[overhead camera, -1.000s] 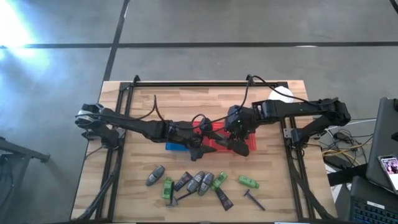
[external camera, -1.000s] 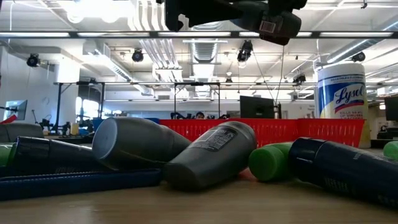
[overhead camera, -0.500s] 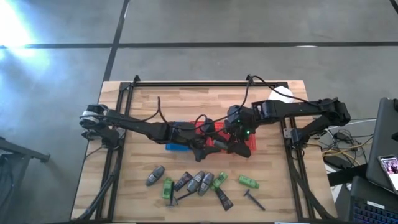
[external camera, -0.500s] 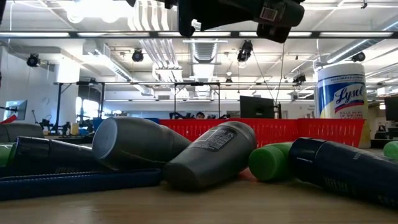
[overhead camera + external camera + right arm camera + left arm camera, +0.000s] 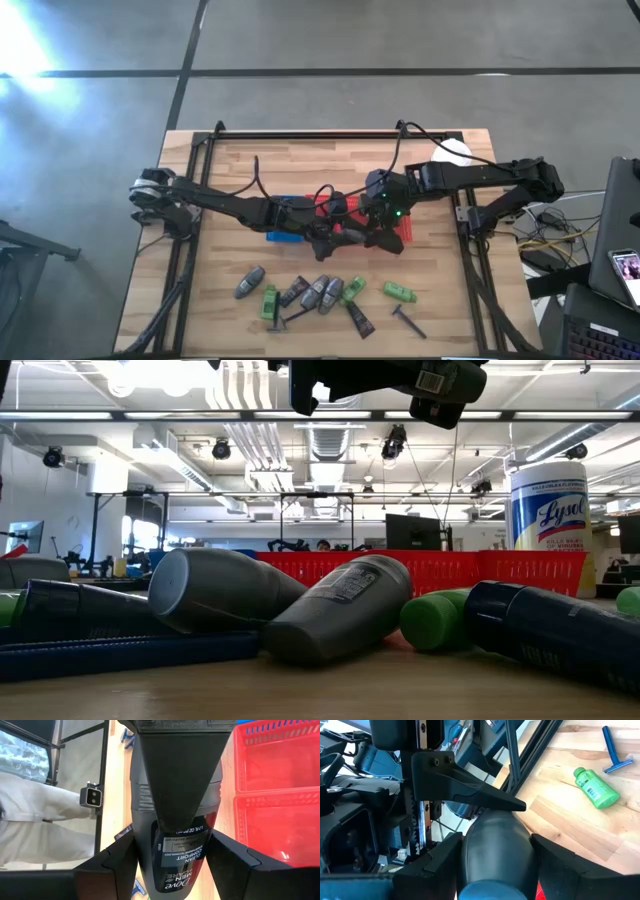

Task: Pick & Place Travel size toiletries
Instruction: Put the black deodorant into the left red bin

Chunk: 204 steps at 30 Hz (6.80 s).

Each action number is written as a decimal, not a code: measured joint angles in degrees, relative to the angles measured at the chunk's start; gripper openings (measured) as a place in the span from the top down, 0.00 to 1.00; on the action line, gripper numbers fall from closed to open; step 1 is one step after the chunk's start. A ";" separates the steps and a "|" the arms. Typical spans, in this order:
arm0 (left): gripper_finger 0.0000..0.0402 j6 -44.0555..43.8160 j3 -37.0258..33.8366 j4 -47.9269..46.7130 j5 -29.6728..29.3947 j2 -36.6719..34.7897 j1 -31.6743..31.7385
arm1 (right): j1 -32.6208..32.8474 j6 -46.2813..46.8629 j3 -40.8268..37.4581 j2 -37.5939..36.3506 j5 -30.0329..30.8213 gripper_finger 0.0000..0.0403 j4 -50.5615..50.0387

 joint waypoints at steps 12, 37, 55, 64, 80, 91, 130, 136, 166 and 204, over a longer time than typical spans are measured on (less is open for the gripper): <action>0.47 -2.64 0.04 -7.11 -7.39 -0.04 -0.95 | -0.07 -0.82 0.43 -1.07 10.99 0.29 -1.21; 0.47 -103.26 -0.11 -38.09 -46.35 -0.31 -5.66 | -0.02 18.16 -0.16 -21.50 54.26 0.15 -19.70; 0.45 -128.61 8.22 -44.51 -56.47 15.79 -10.16 | -0.02 12.83 -0.68 -21.43 55.88 0.10 -22.52; 0.27 -126.26 10.46 -46.07 -50.89 17.65 -10.14 | -0.02 12.83 -1.01 -21.50 55.86 0.13 -24.39; 0.25 -112.89 7.89 -68.86 -13.82 2.73 -14.33 | 0.09 9.79 -3.97 -21.45 50.67 0.13 -24.81; 0.16 -142.05 3.36 -80.66 -2.58 0.66 -23.05 | 0.09 9.78 -9.96 -21.35 50.70 0.17 -19.50; 0.54 -143.96 -17.59 -55.79 -3.63 -0.80 -33.64 | -0.38 12.99 -9.56 -12.46 27.02 0.14 -7.04; 0.55 -143.15 -18.10 -54.63 -18.73 -6.89 -33.56 | -0.77 14.85 -9.56 -9.28 18.65 0.18 2.46; 0.55 -78.69 -12.41 -31.87 -24.79 -13.42 -8.48 | -7.83 32.90 -0.65 10.71 -1.22 0.12 27.66; 0.44 -73.29 -8.87 -29.91 -25.07 -10.03 -4.39 | -7.17 30.32 0.13 13.90 0.47 0.50 26.41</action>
